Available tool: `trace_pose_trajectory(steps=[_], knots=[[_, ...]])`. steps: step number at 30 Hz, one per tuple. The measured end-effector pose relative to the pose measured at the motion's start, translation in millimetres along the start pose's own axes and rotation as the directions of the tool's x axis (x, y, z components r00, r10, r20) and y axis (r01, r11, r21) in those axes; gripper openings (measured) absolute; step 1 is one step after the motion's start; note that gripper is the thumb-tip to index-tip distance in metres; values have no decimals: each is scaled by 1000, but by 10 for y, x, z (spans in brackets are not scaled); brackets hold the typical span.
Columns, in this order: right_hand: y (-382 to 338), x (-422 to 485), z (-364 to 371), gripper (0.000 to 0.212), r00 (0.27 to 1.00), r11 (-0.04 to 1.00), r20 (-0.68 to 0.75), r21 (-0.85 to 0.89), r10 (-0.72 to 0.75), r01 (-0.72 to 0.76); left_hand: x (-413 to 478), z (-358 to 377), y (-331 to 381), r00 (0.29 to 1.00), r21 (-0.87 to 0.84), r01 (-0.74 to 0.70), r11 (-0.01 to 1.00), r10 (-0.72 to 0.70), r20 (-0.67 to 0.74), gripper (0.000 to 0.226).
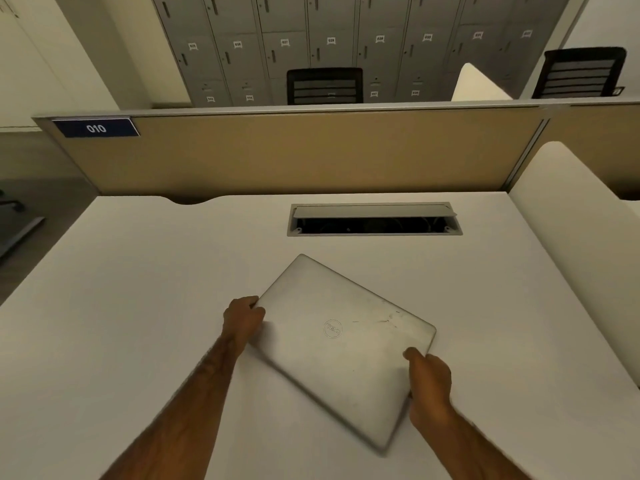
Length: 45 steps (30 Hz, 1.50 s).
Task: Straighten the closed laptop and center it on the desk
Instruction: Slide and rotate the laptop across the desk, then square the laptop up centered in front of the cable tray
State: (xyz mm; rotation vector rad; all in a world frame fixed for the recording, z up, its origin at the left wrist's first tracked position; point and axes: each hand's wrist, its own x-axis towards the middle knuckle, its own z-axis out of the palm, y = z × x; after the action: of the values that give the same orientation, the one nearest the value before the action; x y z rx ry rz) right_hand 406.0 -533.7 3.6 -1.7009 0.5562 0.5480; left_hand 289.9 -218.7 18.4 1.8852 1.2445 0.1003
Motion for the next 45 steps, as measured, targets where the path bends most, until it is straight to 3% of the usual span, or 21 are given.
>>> trace_pose_trajectory(steps=[4,11,20,30,35,39,42,45], knots=[[-81,35,39,47,1000,1000,-27,-25,11,-12,-55,5,-27,1000,19,4,1000,-4,-17,17],[-319,241,-71,40,999,997,10,63,-51,50,-212,45,-77,1000,26,-15,1000,15,-3,24],[-758,598,-133,60,986,992,123,77,-113,104,-494,196,-10,1000,5,-13,1000,13,-6,22],[-908,750,-77,54,980,993,162,22,-115,113,-677,240,-98,999,22,32,999,-32,-10,21],[-1004,800,-83,32,966,993,234,16,-114,113,-717,243,-54,999,21,42,999,-42,-1,16],[-975,819,-72,43,967,988,213,-34,-139,150,-730,244,-52,999,8,45,999,-45,-5,16],[-921,806,-73,25,966,975,207,-120,-158,185,-732,241,-42,999,-12,37,999,-37,4,15],[-877,816,-99,28,968,971,198,-152,-152,183,-732,246,-34,999,-40,45,998,-45,-1,19]])
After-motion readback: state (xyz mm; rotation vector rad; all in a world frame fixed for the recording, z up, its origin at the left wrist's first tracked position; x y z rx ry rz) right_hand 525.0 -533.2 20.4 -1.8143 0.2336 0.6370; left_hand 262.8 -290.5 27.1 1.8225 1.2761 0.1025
